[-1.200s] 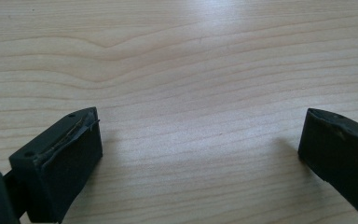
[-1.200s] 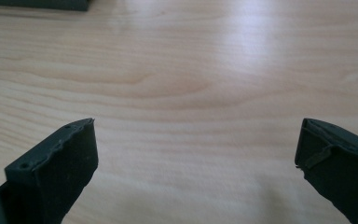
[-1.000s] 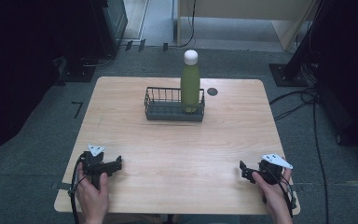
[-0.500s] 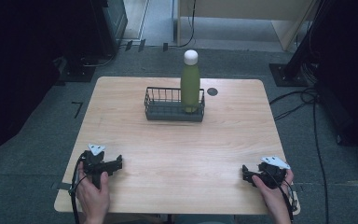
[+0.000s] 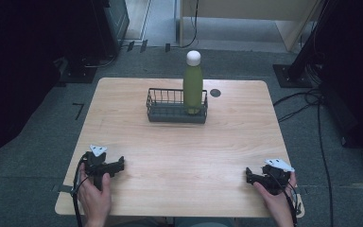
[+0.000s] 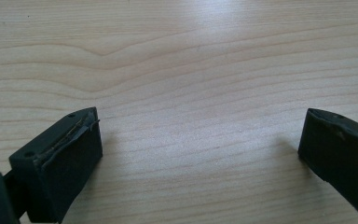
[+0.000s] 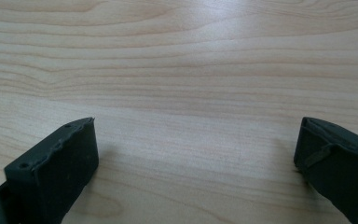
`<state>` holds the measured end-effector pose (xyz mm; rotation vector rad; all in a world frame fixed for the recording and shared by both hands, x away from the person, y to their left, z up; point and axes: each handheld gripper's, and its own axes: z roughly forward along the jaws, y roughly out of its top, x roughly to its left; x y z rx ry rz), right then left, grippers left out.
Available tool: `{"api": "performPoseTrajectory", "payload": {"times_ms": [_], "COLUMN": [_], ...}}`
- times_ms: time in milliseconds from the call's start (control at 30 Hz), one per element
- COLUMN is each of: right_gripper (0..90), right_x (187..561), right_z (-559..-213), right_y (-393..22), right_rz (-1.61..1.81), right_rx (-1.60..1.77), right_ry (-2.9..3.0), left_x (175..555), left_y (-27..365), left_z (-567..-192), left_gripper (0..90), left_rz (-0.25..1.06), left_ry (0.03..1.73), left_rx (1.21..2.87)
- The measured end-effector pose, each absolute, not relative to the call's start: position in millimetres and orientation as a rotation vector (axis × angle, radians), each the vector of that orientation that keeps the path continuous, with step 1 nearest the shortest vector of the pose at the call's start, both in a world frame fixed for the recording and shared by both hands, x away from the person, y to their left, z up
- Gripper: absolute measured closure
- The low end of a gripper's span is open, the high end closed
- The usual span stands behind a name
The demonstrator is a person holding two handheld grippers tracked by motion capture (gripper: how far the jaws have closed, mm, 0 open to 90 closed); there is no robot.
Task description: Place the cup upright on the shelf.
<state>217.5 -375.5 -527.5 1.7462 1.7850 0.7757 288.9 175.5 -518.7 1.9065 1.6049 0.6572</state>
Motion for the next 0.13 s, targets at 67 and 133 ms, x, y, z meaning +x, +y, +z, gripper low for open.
{"api": "performPoseTrajectory", "payload": {"times_ms": [67,133], "right_gripper": [0.0,0.0], "right_x": [216.6,216.6], "right_z": [-527.5,-527.5], "right_y": [-375.5,-375.5], "right_rz": [0.776,0.775], "right_rx": [1.750,1.749], "right_ry": [1.783,1.784], "left_x": [289.1,289.1], "left_y": [175.5,175.5], "left_z": [-518.6,-518.6], "left_gripper": [0.1,0.1], "left_rz": [0.657,0.657], "left_ry": [1.605,1.605], "left_rx": [1.907,1.908]}}
